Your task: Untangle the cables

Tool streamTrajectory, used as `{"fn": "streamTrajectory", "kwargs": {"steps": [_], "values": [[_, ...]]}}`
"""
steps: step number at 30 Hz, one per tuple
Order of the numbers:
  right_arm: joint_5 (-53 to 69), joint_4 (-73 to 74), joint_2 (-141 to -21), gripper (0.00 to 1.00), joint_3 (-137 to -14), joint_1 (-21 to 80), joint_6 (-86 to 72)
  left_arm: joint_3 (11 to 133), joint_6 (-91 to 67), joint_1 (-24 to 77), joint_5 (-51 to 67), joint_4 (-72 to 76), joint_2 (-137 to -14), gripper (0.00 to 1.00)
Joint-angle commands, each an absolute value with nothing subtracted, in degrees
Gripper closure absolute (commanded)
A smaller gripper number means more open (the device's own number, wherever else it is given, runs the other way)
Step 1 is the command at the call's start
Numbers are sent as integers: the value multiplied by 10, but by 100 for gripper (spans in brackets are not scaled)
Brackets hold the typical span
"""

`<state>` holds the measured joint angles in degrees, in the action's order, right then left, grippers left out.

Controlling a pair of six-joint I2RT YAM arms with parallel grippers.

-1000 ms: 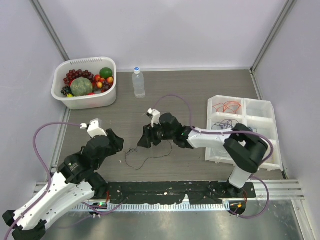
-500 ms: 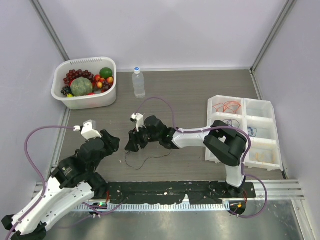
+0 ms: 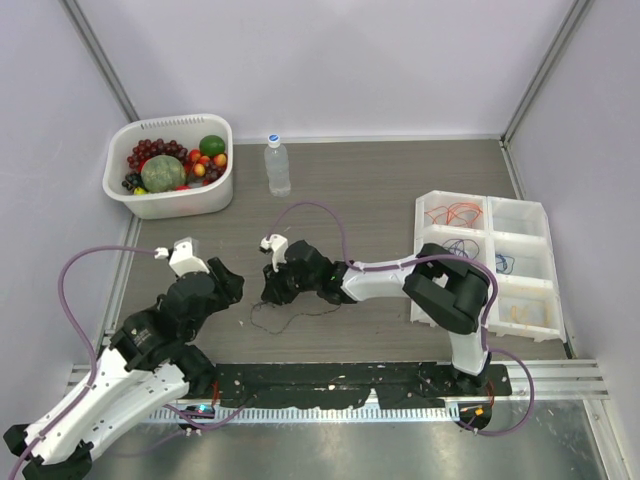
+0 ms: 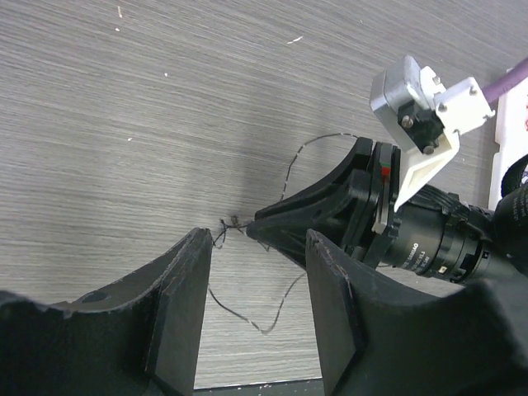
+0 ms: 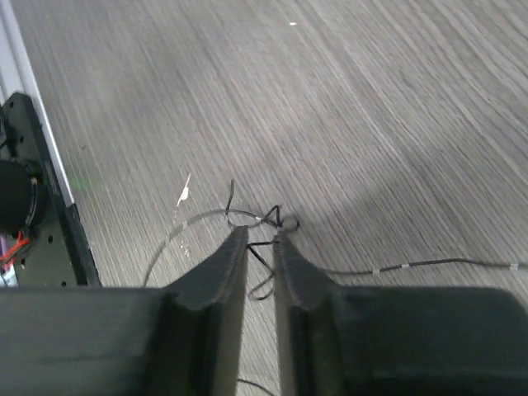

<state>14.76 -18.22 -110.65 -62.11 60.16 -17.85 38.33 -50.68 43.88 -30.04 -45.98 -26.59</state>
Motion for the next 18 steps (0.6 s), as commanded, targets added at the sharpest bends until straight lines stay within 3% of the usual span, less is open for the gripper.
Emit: {"fn": "streamTrajectory", "kwargs": {"steps": [1, 3, 7, 18], "values": [[94, -191, -1085, 85, -618, 601, -164, 391, -503, 439, -289, -428, -272, 45], [94, -182, -1055, 99, -611, 596, -170, 387, -498, 439, -276, -416, -274, 37], [123, -172, -967, 99, -573, 568, -198, 368, -474, 440, -218, -364, -279, 23], [190, -121, -758, 99, -512, 504, -228, 359, -445, 439, -40, -192, -341, 18]]}}
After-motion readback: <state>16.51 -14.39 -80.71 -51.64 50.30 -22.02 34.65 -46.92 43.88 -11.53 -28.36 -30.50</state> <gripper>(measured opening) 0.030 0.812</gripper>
